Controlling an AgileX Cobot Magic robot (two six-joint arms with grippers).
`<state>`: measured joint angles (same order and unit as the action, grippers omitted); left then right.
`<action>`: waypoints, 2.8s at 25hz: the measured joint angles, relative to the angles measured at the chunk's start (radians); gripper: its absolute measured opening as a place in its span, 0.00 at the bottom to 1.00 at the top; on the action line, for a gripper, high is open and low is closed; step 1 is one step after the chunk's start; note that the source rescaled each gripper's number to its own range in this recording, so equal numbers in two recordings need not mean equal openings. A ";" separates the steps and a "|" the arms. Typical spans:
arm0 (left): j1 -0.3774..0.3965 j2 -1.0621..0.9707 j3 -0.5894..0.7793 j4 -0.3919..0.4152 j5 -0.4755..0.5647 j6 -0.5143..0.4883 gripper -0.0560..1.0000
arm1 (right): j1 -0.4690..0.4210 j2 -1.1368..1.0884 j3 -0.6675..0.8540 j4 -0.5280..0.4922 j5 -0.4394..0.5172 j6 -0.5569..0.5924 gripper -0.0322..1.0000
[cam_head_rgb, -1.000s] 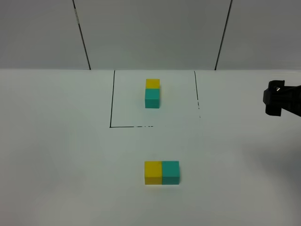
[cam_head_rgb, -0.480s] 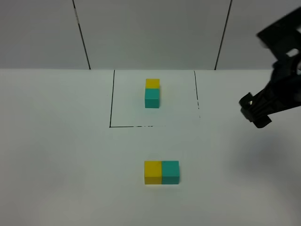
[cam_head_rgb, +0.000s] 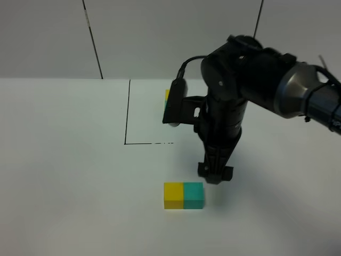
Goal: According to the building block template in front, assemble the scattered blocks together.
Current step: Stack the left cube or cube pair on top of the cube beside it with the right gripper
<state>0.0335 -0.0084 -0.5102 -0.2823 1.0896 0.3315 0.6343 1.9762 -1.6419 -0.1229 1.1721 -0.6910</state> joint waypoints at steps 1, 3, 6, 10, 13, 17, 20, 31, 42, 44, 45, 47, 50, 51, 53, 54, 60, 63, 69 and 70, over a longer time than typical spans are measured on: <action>0.000 0.000 0.000 0.000 0.000 0.000 0.74 | 0.009 0.014 0.000 0.025 -0.007 -0.018 1.00; 0.000 0.000 0.000 0.000 0.000 0.000 0.74 | 0.020 0.042 -0.001 0.069 -0.027 -0.055 1.00; 0.000 0.000 0.000 0.000 0.000 0.000 0.74 | 0.034 0.081 -0.001 0.112 -0.052 -0.085 1.00; 0.000 0.000 0.000 0.000 0.000 0.000 0.74 | 0.039 0.133 -0.001 0.123 -0.083 -0.096 1.00; 0.000 0.000 0.000 0.000 0.000 0.000 0.74 | 0.043 0.161 -0.001 0.123 -0.111 -0.106 1.00; 0.000 0.000 0.000 0.000 0.000 0.000 0.74 | 0.053 0.184 -0.001 0.142 -0.141 -0.119 1.00; 0.000 0.000 0.000 0.000 0.000 0.000 0.74 | 0.055 0.205 -0.001 0.146 -0.159 -0.122 1.00; 0.000 0.000 0.000 0.000 0.000 -0.002 0.74 | 0.056 0.265 -0.001 0.182 -0.186 -0.124 1.00; 0.000 0.000 0.000 0.000 0.000 -0.002 0.74 | 0.056 0.269 -0.001 0.182 -0.186 -0.125 0.98; 0.000 0.000 0.000 0.000 0.000 -0.002 0.74 | 0.056 0.269 -0.001 0.180 -0.183 -0.125 0.87; 0.000 0.000 0.000 0.000 0.000 -0.002 0.74 | 0.056 0.269 -0.001 0.179 -0.181 -0.125 0.77; 0.000 0.000 0.000 0.000 0.000 -0.002 0.74 | 0.056 0.269 -0.001 0.179 -0.174 -0.125 0.52; 0.000 0.000 0.000 0.000 0.000 -0.002 0.74 | 0.056 0.269 -0.001 0.177 -0.165 -0.124 0.03; 0.000 0.000 0.000 0.000 0.000 -0.002 0.74 | 0.056 0.269 -0.001 0.177 -0.163 -0.124 0.04; 0.000 0.000 0.000 0.000 0.000 -0.002 0.74 | 0.056 0.269 -0.001 0.178 -0.159 -0.123 0.04; 0.000 0.000 0.000 0.000 0.000 -0.002 0.74 | 0.056 0.269 -0.001 0.179 -0.158 -0.122 0.04; 0.000 0.000 0.000 0.000 0.000 -0.002 0.74 | 0.056 0.246 -0.001 0.179 -0.134 -0.017 0.04; 0.000 0.000 0.000 0.000 0.000 -0.002 0.74 | 0.056 0.188 -0.001 0.174 -0.133 0.136 0.04; 0.000 0.000 0.000 0.000 0.000 -0.001 0.74 | 0.042 0.118 -0.002 0.180 -0.170 0.624 0.04; 0.000 0.000 0.000 0.000 0.000 -0.001 0.74 | 0.038 0.118 -0.002 0.179 -0.186 0.712 0.04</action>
<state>0.0335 -0.0084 -0.5102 -0.2823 1.0896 0.3306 0.6722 2.0946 -1.6441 0.0559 0.9865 0.0208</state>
